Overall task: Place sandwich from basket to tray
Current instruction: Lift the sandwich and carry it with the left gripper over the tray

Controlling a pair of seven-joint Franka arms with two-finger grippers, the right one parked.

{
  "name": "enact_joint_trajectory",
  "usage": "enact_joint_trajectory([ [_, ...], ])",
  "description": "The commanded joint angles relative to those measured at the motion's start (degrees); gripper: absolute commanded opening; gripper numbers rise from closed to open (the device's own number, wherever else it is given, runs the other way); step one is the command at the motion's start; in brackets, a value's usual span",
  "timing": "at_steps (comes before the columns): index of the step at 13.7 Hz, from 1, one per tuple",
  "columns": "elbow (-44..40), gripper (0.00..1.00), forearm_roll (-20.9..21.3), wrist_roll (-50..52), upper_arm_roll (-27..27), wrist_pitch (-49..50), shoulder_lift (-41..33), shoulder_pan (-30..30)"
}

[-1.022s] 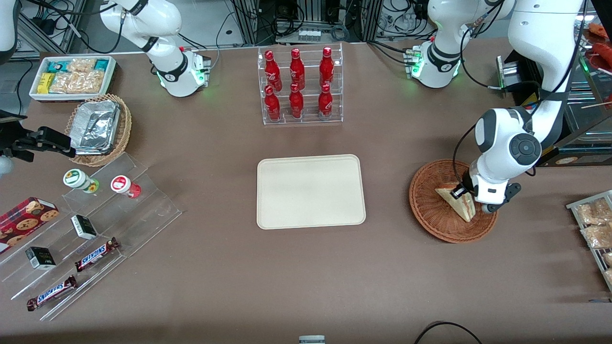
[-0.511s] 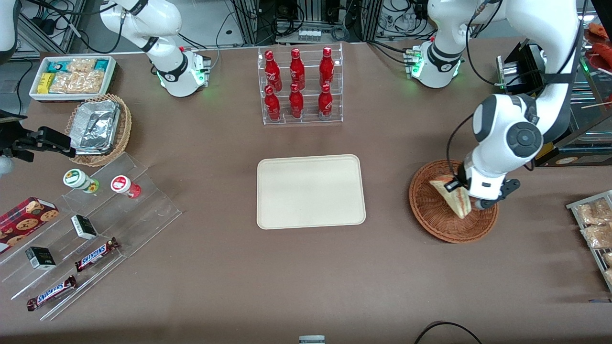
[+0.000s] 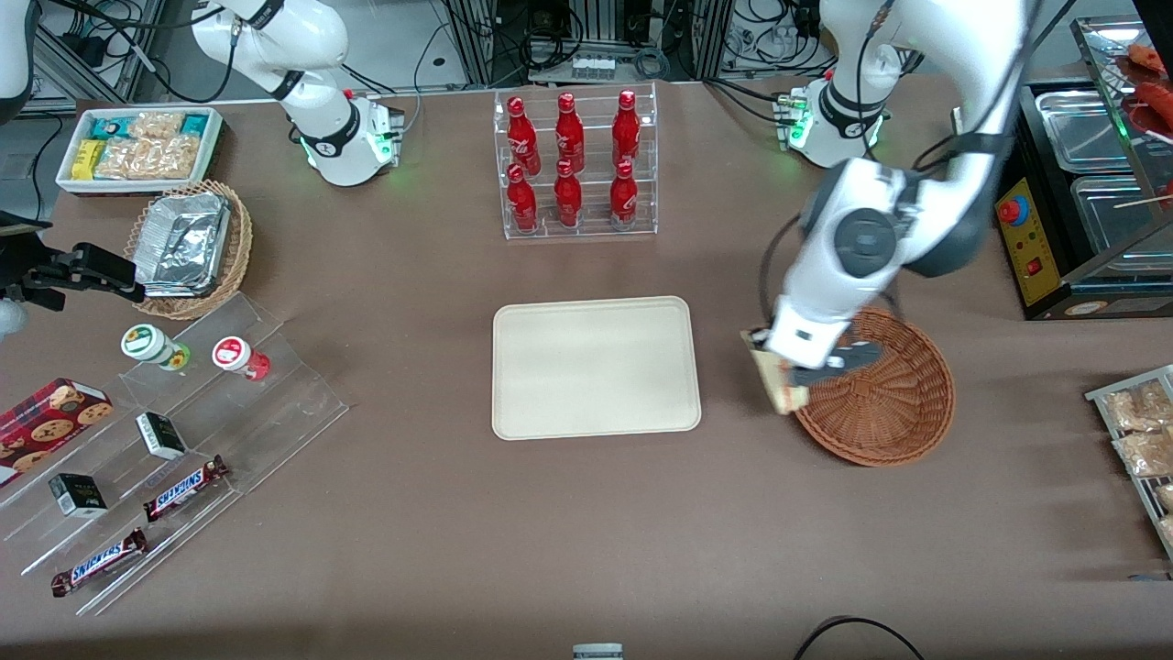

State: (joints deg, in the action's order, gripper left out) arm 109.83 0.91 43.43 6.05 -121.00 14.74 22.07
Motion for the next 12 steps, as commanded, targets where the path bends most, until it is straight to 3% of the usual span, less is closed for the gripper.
enact_joint_trajectory([
  [1,-9.18,0.0,-0.21,1.74,-0.87,1.64,7.03,6.74],
  [8,-24.47,0.0,-0.3,1.38,-0.78,1.64,21.09,16.85],
  [12,-30.9,0.0,-2.49,2.36,-0.78,3.31,26.91,19.5],
])
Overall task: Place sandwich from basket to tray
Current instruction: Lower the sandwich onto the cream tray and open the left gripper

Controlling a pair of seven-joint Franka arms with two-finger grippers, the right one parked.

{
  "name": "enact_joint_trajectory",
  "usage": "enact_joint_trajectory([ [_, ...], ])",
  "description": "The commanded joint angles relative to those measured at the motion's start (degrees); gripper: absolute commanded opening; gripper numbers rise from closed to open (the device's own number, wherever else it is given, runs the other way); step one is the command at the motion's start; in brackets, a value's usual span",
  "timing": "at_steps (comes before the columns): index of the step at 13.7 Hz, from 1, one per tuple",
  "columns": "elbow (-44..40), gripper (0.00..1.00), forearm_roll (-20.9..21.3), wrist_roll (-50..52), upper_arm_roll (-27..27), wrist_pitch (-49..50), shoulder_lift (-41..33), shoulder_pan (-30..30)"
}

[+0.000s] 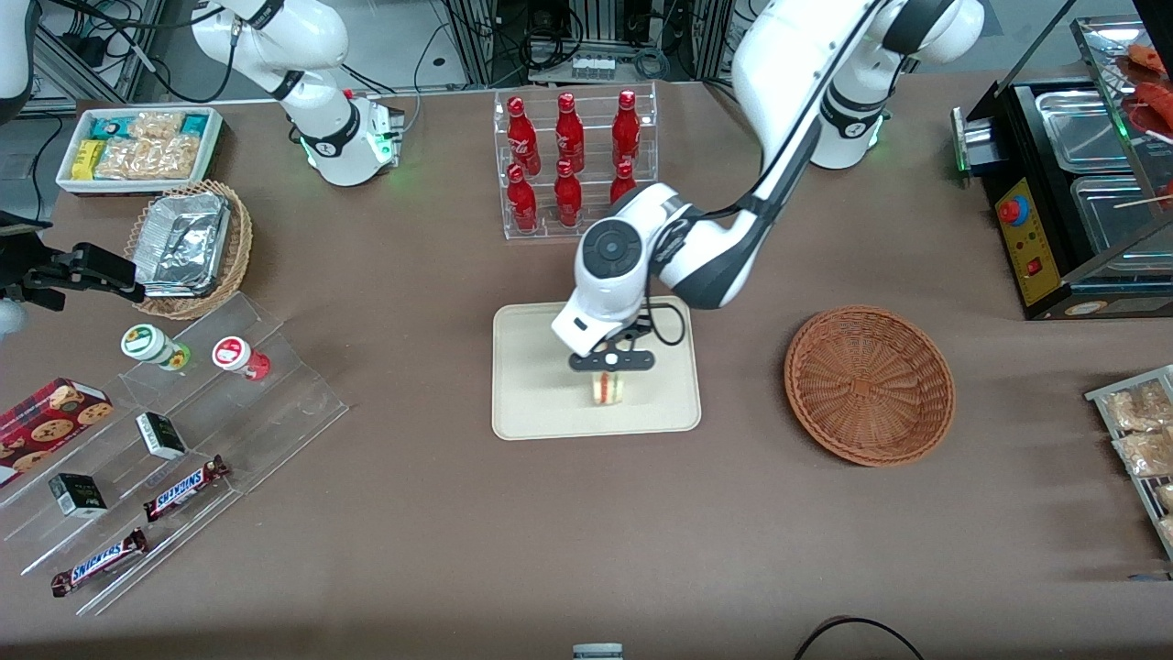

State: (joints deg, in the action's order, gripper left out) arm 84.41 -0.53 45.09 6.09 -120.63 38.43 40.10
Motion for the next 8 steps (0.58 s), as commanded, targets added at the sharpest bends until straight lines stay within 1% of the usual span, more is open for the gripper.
enact_joint_trajectory([
  [1,-6.53,0.0,-1.06,0.62,-0.81,3.64,3.84,1.56],
  [3,-8.56,0.0,-1.14,0.44,-0.81,5.66,5.25,1.56],
  [8,-8.74,0.0,-0.88,1.84,-0.29,5.32,7.36,2.0],
])
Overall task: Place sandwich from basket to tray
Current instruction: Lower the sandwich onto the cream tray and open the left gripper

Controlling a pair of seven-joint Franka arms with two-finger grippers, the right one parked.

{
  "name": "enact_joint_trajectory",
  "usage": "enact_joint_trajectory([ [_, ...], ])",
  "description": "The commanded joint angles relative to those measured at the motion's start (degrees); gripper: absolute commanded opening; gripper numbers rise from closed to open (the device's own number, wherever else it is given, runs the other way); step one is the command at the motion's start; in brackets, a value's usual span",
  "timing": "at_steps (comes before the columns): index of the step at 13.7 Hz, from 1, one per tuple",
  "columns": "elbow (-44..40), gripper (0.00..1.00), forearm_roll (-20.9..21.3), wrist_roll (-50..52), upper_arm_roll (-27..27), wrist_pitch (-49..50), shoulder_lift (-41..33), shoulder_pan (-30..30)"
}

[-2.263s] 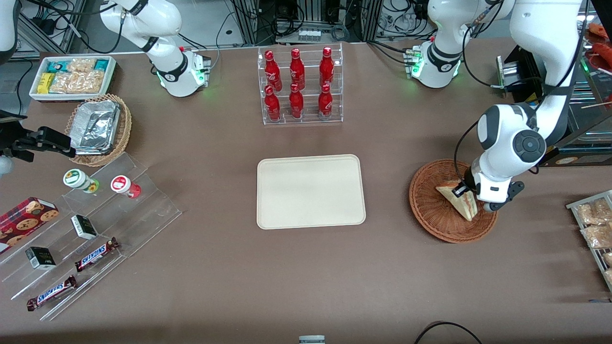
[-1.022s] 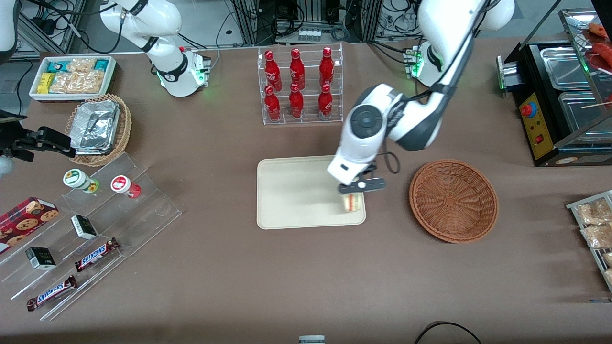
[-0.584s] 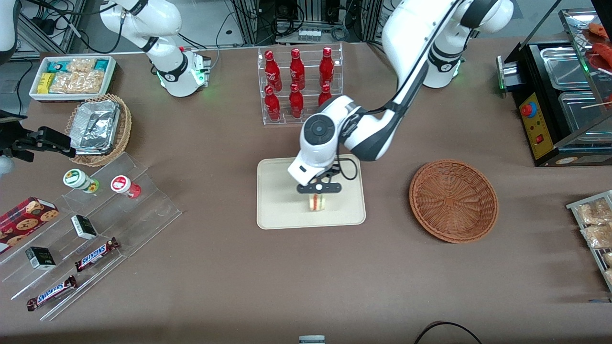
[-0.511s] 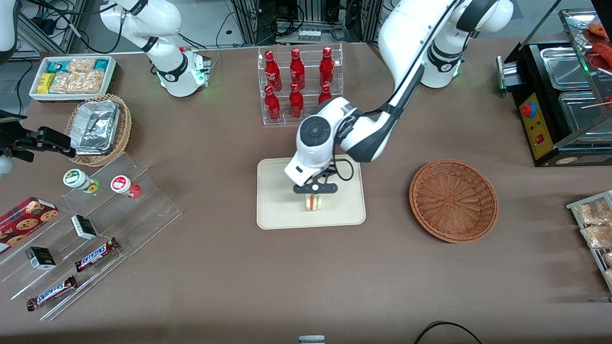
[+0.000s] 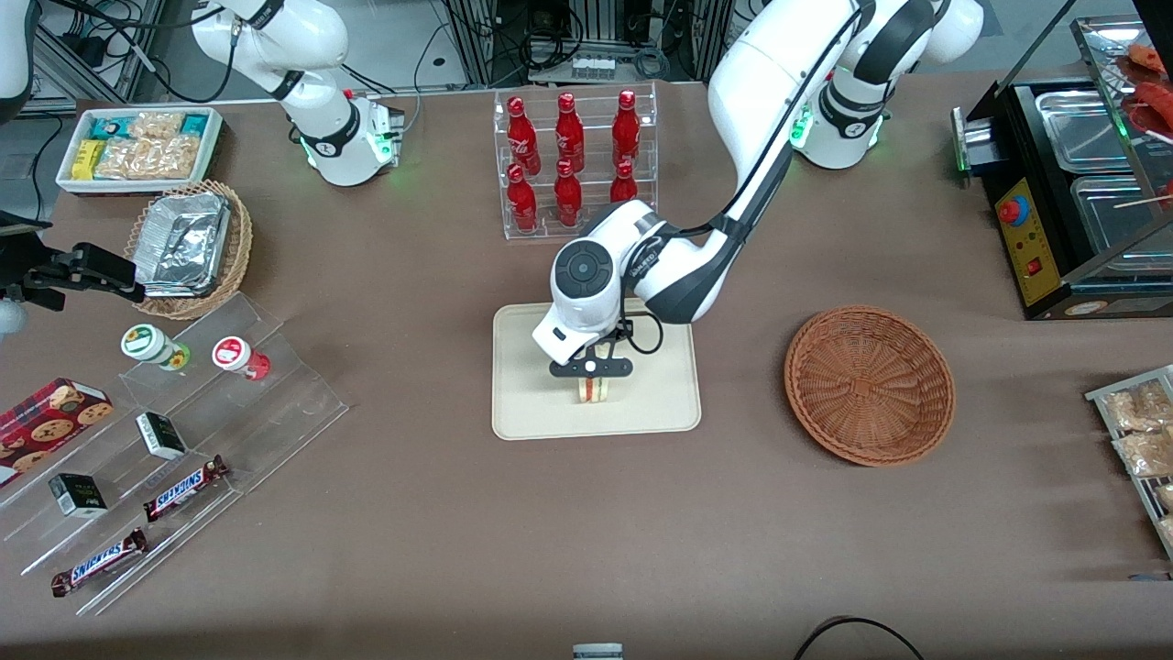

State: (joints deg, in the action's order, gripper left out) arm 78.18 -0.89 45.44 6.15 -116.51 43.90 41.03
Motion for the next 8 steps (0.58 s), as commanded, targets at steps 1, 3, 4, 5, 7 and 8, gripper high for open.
enact_joint_trajectory([
  [1,-2.51,0.0,-0.43,1.67,-0.35,0.93,2.15,1.24],
  [3,-2.6,0.0,-0.43,3.24,-0.35,0.67,2.68,1.33],
  [4,-2.6,0.0,-0.17,3.78,-0.35,0.4,2.77,1.42],
  [5,-2.6,0.0,-0.08,3.78,-0.35,0.31,2.86,1.42],
  [7,-2.6,0.0,0.01,3.96,-0.35,0.23,3.2,1.51],
  [8,-2.51,0.0,0.01,3.96,-0.35,0.23,3.21,1.59],
])
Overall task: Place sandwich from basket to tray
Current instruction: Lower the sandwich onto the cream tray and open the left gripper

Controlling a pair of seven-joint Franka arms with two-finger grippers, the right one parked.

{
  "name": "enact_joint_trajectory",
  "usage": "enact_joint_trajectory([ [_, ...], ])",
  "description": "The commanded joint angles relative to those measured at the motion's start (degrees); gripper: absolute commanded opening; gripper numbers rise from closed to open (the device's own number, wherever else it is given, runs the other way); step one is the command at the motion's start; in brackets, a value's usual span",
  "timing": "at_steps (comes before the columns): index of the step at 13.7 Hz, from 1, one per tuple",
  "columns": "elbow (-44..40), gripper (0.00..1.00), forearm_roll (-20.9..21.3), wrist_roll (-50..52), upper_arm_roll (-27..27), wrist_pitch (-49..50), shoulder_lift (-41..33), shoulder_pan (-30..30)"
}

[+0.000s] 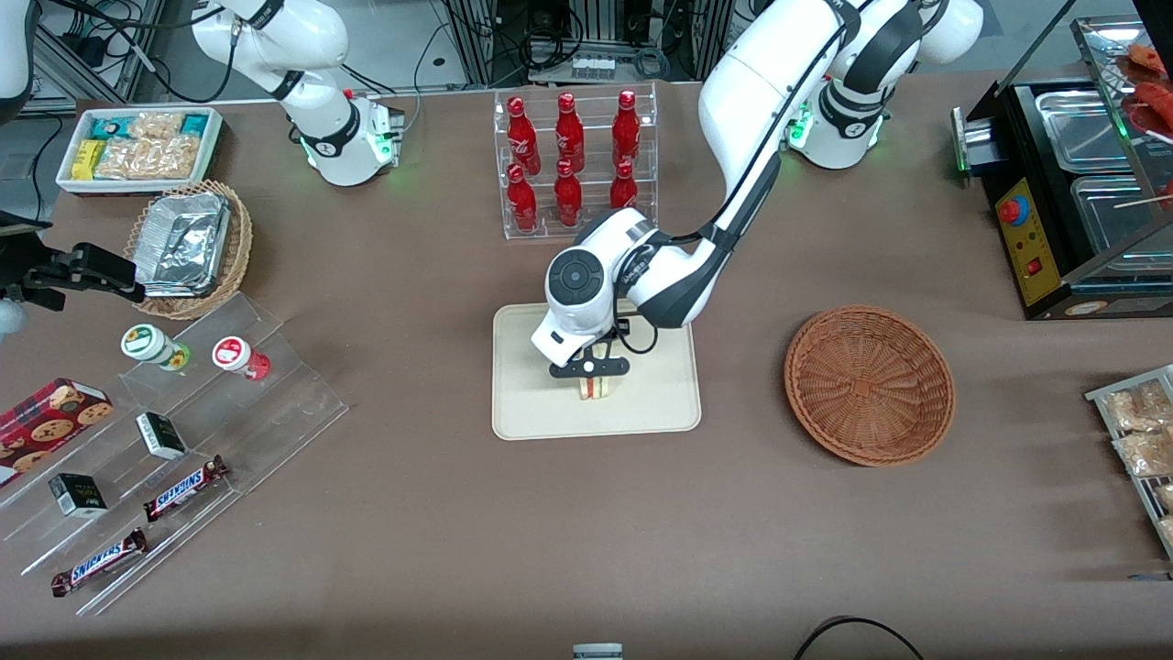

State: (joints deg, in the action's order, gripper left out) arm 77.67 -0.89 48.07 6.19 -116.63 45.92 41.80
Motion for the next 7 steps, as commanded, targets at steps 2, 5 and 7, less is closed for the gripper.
enact_joint_trajectory([
  [2,-1.99,0.99,0.01,0.72,-0.39,0.35,1.19,0.82],
  [5,-2.08,1.0,0.1,1.24,-0.56,0.27,0.84,1.0],
  [7,-3.13,1.0,0.01,1.07,-0.56,0.7,-0.03,0.82],
])
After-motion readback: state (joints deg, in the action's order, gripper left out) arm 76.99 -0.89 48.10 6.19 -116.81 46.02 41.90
